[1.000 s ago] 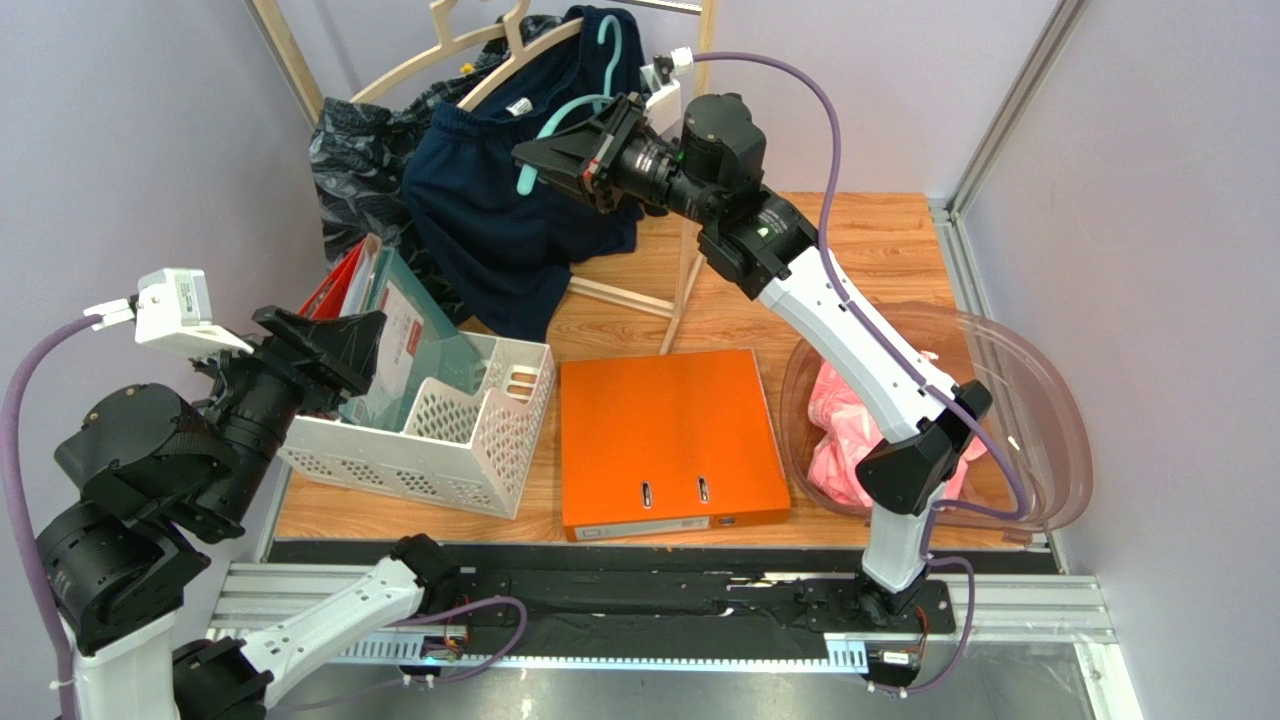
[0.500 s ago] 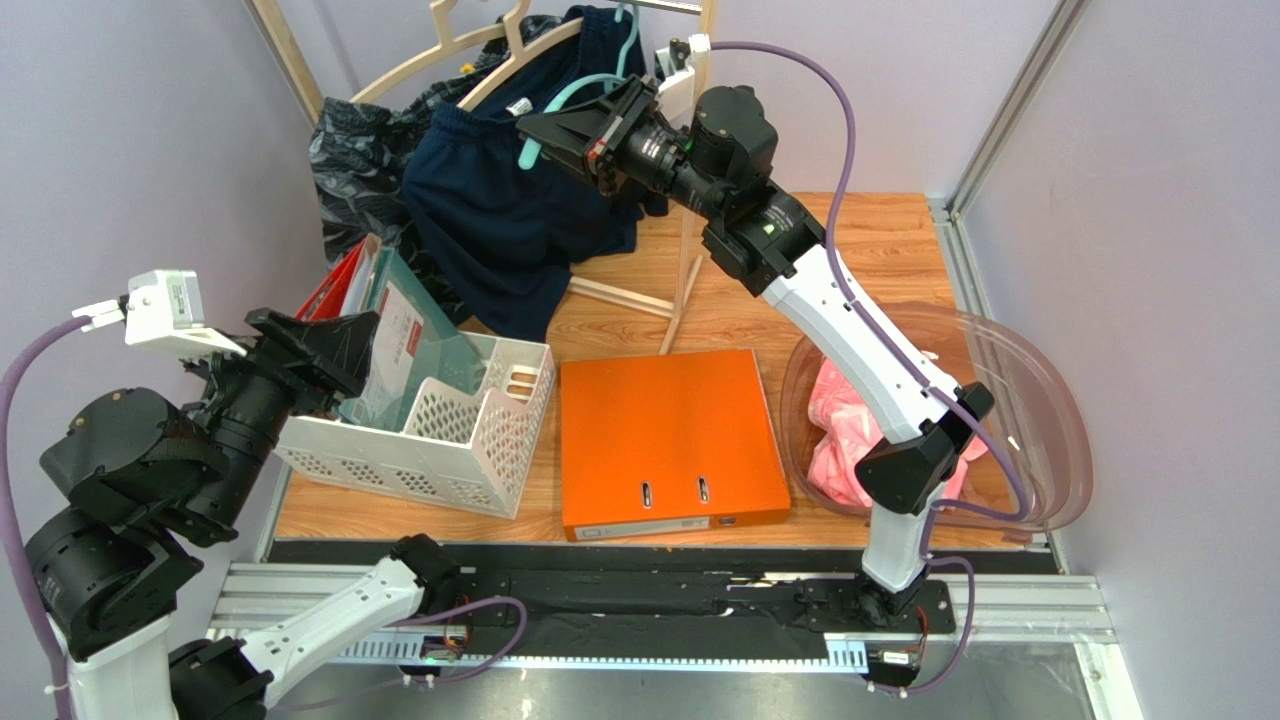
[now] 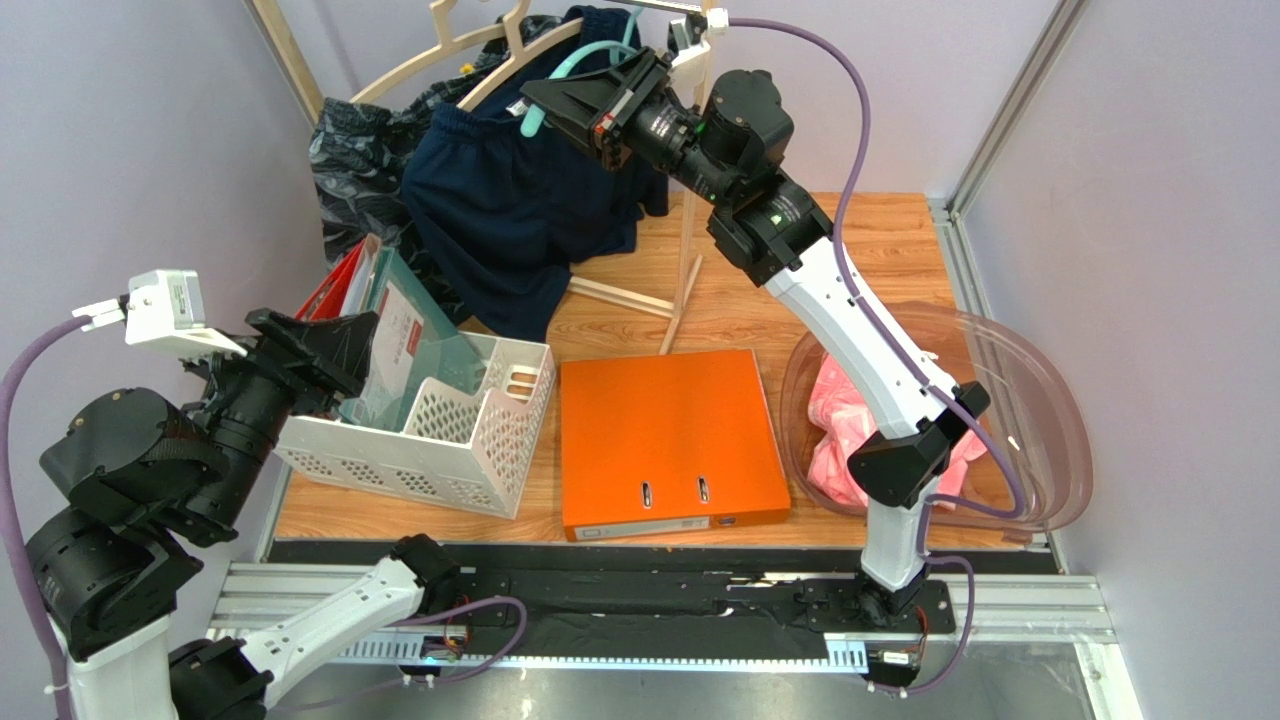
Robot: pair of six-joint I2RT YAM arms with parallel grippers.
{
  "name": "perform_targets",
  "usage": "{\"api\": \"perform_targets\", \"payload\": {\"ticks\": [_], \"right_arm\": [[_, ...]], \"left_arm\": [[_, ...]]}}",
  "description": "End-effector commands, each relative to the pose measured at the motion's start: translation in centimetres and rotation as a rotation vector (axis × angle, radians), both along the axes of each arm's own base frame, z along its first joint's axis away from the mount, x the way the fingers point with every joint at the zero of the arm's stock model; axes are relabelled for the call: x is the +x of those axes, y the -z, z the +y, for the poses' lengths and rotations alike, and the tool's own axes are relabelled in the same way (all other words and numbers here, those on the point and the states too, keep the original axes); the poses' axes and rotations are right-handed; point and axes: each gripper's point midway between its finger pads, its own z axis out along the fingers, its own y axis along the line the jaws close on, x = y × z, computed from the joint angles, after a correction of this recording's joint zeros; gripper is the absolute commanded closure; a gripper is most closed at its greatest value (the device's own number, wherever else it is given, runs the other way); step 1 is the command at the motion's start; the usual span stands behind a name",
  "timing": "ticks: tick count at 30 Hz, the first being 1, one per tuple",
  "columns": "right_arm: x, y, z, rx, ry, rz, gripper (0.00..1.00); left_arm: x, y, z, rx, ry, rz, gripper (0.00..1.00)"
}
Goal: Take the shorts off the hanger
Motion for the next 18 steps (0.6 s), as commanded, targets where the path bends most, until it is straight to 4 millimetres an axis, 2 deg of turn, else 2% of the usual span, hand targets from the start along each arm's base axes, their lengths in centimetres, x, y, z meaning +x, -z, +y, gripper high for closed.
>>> {"api": "perform_targets", "payload": {"ticks": [1, 4, 10, 18], "right_arm": [[-1.2, -2.9, -0.9, 0.052, 0.003, -0.100, 1.00], [-1.2, -2.5, -0.9, 0.038, 0.002, -0.098, 1.00], [-2.6, -1.9, -0.9, 0.008, -0.018, -0.106, 1.00], [-3.7, 0.6, -0.5, -0.055, -0.045, -0.097, 1.00]], "left_arm": [[0.4, -0.3, -0.1, 0.027, -0.002, -0.004, 0.31], [0.4, -0.2, -0.2, 0.029, -0.002, -0.005, 0.32], [0.5, 0.1, -0.5, 0.025, 0.007, 0.004, 0.32], [0.9, 0.4, -0.9, 0.024, 0.012, 0.015, 0.32]]}}
